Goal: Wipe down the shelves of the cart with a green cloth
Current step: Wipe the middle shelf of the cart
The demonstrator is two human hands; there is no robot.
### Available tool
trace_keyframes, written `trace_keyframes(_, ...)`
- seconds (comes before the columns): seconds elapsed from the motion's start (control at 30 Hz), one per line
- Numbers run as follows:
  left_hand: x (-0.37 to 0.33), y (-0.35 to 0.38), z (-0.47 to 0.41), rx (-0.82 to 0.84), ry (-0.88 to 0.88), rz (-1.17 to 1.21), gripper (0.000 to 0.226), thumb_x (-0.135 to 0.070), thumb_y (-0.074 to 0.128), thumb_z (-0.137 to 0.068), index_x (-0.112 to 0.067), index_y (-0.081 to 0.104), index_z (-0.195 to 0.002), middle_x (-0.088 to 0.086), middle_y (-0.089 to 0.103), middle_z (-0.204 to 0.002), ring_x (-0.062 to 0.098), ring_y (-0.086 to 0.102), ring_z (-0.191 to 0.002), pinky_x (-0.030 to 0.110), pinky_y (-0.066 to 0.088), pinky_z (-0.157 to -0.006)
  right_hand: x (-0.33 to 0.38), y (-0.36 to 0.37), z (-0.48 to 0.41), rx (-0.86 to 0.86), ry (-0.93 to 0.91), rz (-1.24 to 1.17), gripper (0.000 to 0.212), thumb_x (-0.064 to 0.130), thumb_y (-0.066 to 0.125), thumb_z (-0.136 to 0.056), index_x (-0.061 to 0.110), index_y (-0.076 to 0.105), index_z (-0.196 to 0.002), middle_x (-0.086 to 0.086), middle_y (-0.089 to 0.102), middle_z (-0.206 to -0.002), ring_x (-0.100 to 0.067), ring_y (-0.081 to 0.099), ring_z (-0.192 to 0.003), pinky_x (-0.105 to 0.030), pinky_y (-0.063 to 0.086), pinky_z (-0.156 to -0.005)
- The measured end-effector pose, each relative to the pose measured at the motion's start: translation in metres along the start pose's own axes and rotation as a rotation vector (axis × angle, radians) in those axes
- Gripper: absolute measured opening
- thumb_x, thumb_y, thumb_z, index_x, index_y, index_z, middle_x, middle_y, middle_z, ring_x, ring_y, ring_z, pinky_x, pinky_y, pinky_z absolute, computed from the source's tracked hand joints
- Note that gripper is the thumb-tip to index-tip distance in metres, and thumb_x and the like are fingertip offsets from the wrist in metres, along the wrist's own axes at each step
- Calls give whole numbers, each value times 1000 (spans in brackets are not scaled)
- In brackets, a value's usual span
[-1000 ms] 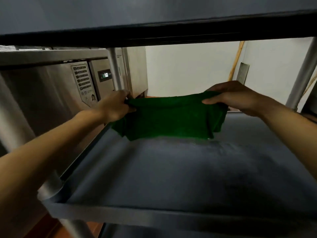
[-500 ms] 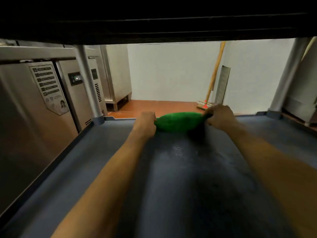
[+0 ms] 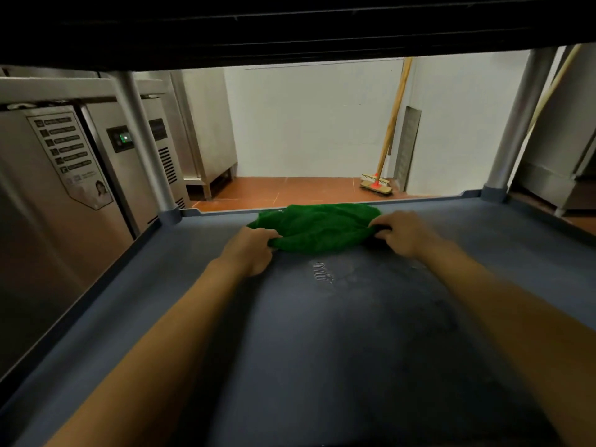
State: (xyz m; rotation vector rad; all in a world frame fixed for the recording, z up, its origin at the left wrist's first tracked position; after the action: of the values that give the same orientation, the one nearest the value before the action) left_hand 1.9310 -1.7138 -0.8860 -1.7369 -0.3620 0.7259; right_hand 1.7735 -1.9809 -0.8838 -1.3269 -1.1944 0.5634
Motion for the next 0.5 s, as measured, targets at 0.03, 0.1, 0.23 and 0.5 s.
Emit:
trace_keyframes(0.03, 1, -1, 4, 3, -5, 15, 29, -15, 50, -98, -23, 68, -119, 8, 66, -117, 30, 60, -107, 46, 50, -95, 0, -2, 4, 6, -1, -2, 31, 18, 57, -96, 24, 64, -125, -7, 63, -129, -27, 55, -118, -40, 39, -105)
trace_keyframes(0.1, 1, -3, 13, 22, -5, 38, 26, -16, 50, -99, -22, 68, -117, 8, 66, -117, 29, 60, -107, 47, 50, -95, 1, -6, 12, 24, -7, -9, 29, 20, 56, -96, 24, 65, -124, -5, 63, -129, -26, 55, -118, -39, 39, -104)
trace_keyframes(0.23, -2, -7, 28, 47, -39, 41, 24, -20, 49, -100, -25, 67, -115, 7, 64, -117, 28, 59, -107, 48, 48, -98, 7, -9, 33, 31, -5, 5, 27, 25, 53, -98, 28, 64, -123, -3, 62, -126, -25, 55, -114, -37, 41, -97)
trace_keyframes(0.5, -16, -9, 61, 81, -118, -43, 20, -28, 46, -99, -30, 63, -110, 5, 64, -109, 29, 60, -101, 49, 49, -95, 15, -14, 66, 47, 33, 24, 27, 29, 50, -100, 27, 62, -124, -3, 63, -125, -26, 56, -113, -35, 43, -92)
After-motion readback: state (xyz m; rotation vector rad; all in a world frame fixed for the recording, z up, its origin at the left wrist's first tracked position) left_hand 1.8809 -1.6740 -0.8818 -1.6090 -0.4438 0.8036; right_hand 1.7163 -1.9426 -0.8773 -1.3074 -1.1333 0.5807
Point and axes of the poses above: each hand's wrist, its own z-axis away from the middle knuckle, its own y-axis out of the palm, x = y × z, the point moved 2 cm from there along -z, towards the middle knuckle
